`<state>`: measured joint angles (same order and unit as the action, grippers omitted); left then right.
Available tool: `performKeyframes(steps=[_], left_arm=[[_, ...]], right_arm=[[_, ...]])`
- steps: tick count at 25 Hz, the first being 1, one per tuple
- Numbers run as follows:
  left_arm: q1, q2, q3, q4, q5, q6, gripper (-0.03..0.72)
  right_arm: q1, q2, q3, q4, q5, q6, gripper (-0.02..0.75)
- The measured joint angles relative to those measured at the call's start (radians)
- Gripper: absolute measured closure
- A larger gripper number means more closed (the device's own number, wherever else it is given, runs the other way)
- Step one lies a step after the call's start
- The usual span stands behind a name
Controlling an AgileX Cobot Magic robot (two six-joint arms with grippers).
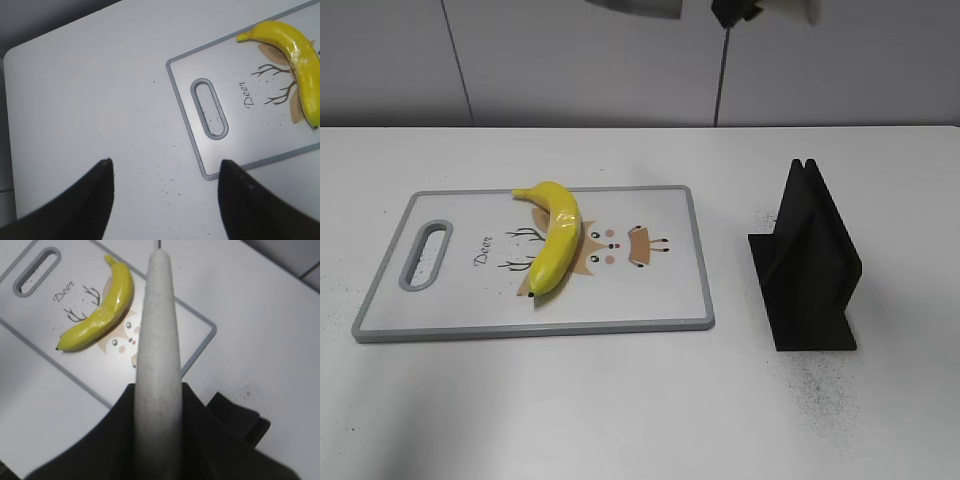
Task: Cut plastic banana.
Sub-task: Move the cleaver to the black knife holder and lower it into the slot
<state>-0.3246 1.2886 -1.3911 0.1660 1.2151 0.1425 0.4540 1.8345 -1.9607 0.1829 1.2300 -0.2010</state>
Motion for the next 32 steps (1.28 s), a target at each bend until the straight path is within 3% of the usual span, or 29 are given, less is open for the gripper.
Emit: performKeyframes(steps=[7, 20, 32], left_arm=[[0.0, -0.071, 0.096, -0.029, 0.001, -0.049, 0.09], [0.0, -0.38, 0.384, -0.064, 0.006, -0.055, 0.098], [0.0, -0.797, 0.705, -0.119, 0.002, -0.055, 0.1]], right_arm=[[0.0, -0.152, 0.249, -0.044, -0.014, 0.156, 0.575], [0.0, -0.408, 0.587, -0.303, -0.12, 0.485, 0.575], [0.0, -0.511, 0.776, -0.319, -0.19, 0.601, 0.575]])
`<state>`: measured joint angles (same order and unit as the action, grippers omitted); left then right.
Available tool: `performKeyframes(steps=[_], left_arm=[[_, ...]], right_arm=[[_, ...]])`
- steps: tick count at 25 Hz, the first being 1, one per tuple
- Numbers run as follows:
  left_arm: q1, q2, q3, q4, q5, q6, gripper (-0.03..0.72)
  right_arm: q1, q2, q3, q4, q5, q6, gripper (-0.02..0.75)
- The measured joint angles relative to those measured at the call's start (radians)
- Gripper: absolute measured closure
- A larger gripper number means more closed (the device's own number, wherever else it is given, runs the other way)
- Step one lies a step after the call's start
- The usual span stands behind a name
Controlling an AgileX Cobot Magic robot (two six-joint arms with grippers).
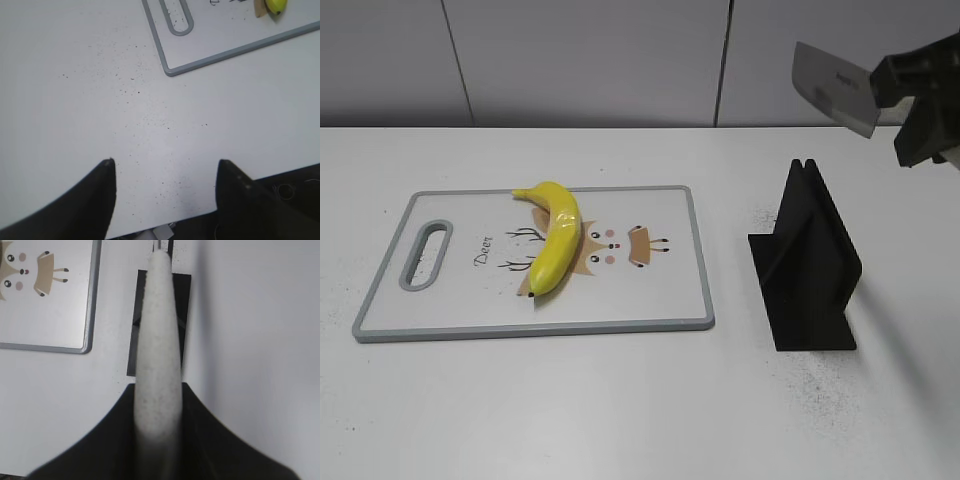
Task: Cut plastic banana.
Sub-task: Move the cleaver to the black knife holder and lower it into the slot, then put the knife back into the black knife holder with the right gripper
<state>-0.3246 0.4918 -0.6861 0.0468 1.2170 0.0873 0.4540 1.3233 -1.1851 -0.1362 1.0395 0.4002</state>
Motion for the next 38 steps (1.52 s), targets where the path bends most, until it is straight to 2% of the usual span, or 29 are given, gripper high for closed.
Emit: performKeyframes(steps=[5, 12, 21, 26, 38], left_arm=[[0.0, -0.226, 0.086, -0.036, 0.001, 0.0, 0.1], [0.0, -0.48, 0.1, -0.07, 0.004, 0.0, 0.1], [0.0, -0.497, 0.188, -0.169, -0.046, 0.083, 0.1], [0.0, -0.497, 0.216, -0.171, -0.114, 0.097, 0.1], [0.016, -0.497, 0.218, -0.176, -0.124, 0.097, 0.1]], right_arm=[[0.0, -0.003, 0.049, 0.0, -0.03, 0.03, 0.575], [0.0, -0.003, 0.093, 0.0, -0.044, 0.061, 0.575], [0.0, -0.003, 0.103, 0.004, -0.064, 0.066, 0.575], [0.0, 0.008, 0.103, 0.004, -0.072, 0.066, 0.575], [0.0, 0.081, 0.103, 0.003, -0.099, 0.067, 0.575]])
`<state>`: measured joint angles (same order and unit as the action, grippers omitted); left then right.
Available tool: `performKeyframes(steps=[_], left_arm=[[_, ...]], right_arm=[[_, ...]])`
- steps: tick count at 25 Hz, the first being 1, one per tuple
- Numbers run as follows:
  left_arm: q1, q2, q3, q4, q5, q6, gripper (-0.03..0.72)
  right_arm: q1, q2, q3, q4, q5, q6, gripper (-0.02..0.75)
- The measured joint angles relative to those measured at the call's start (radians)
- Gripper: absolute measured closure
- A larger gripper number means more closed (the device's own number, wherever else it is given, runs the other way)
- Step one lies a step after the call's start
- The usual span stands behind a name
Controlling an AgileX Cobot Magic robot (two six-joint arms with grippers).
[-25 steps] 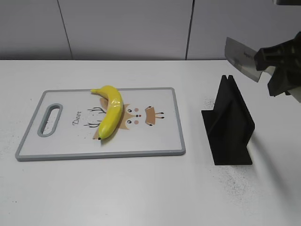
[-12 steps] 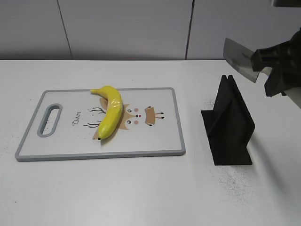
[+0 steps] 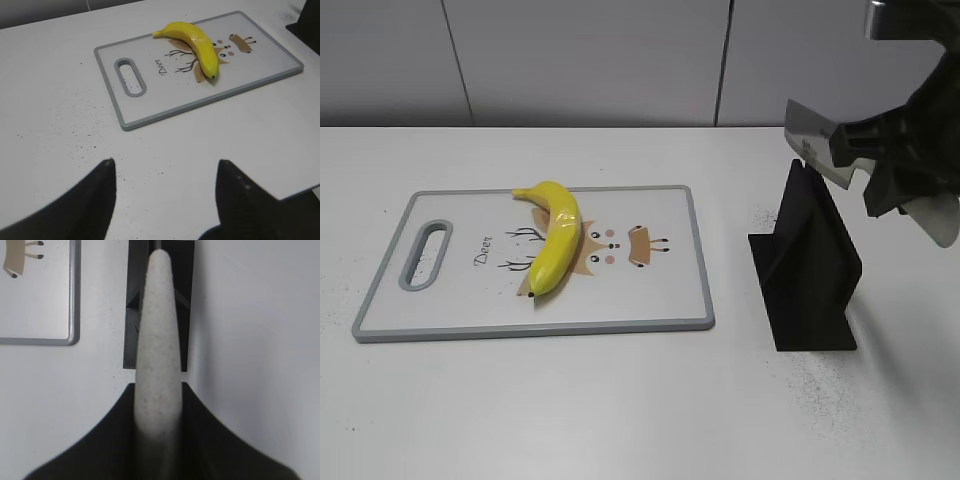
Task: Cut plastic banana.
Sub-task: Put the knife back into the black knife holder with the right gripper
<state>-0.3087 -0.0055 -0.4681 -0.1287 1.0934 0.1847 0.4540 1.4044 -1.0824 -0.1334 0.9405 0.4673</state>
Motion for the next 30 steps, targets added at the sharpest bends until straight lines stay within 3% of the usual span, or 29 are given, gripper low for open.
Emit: performKeyframes(steps=[4, 10, 16, 30], left_arm=[[0.092, 0.0, 0.001, -0.001, -0.001, 0.0, 0.1], [0.288, 0.0, 0.001, -0.001, -0.001, 0.0, 0.1], [0.379, 0.0, 0.001, -0.002, -0.001, 0.0, 0.102], [0.399, 0.0, 0.001, -0.002, -0.002, 0.0, 0.102]], right_arm=[[0.0, 0.022, 0.0, -0.002, -0.002, 0.0, 0.575], [0.0, 0.024, 0.0, -0.009, -0.005, 0.0, 0.575], [0.0, 0.048, 0.0, -0.009, -0.002, 0.0, 0.575], [0.0, 0.167, 0.0, 0.004, -0.009, 0.001, 0.575]])
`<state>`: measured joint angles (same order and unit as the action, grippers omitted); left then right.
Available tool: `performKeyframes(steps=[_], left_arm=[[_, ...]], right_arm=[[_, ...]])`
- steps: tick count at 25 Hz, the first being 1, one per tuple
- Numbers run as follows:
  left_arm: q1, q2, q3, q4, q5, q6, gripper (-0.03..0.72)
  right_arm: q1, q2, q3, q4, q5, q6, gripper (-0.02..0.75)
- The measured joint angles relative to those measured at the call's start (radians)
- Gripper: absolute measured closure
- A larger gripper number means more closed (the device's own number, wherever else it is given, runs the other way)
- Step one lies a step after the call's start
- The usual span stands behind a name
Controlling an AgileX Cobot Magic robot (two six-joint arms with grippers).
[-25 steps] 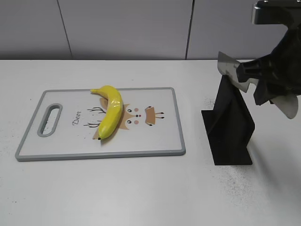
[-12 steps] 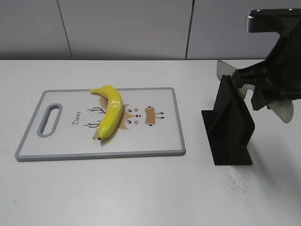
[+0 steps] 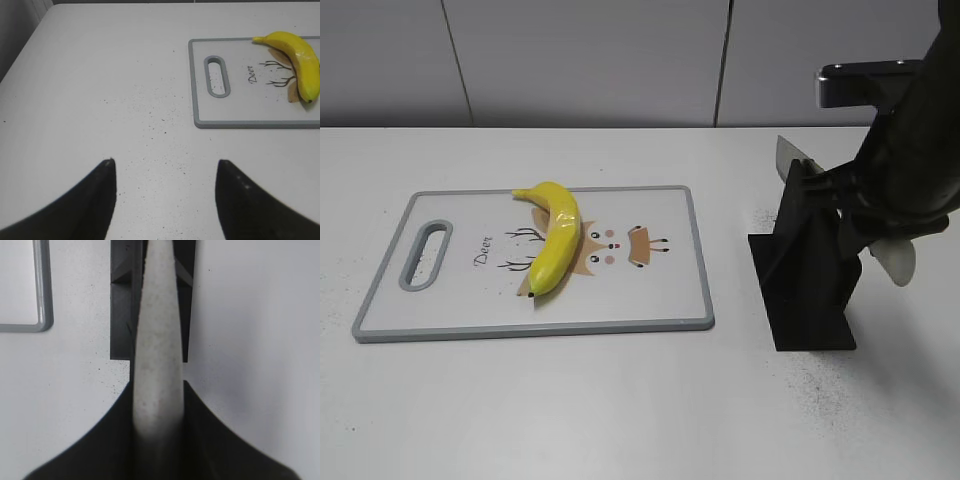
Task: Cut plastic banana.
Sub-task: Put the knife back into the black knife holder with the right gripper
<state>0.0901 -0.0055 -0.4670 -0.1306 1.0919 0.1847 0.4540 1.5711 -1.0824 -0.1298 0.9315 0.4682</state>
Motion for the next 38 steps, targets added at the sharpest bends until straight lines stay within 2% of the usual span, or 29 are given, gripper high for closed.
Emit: performKeyframes(steps=[7, 9, 13, 15, 17, 22, 31, 38], left_arm=[[0.0, 0.0, 0.0, 0.0, 0.0, 0.0, 0.111], [0.0, 0.0, 0.0, 0.0, 0.0, 0.0, 0.127], [0.0, 0.0, 0.0, 0.0, 0.0, 0.0, 0.159], [0.0, 0.0, 0.0, 0.0, 0.0, 0.0, 0.172], [0.0, 0.0, 0.0, 0.0, 0.0, 0.0, 0.182], [0.0, 0.0, 0.0, 0.0, 0.0, 0.0, 0.196], [0.0, 0.0, 0.0, 0.0, 0.0, 0.0, 0.197], [-0.015, 0.0, 0.0, 0.0, 0.0, 0.0, 0.198]], right_arm=[[0.0, 0.014, 0.0, 0.002, 0.003, 0.0, 0.561], [0.0, 0.014, 0.0, 0.007, 0.013, 0.0, 0.489], [0.0, 0.014, 0.0, 0.008, 0.026, 0.0, 0.261], [0.0, 0.014, 0.0, 0.008, 0.026, -0.005, 0.178], [0.0, 0.014, 0.0, 0.008, 0.027, -0.014, 0.137], [0.0, -0.034, 0.0, 0.01, 0.014, -0.056, 0.121], [0.0, -0.285, 0.005, 0.011, -0.004, -0.278, 0.136], [0.0, -0.527, 0.185, 0.014, -0.047, -0.355, 0.143]])
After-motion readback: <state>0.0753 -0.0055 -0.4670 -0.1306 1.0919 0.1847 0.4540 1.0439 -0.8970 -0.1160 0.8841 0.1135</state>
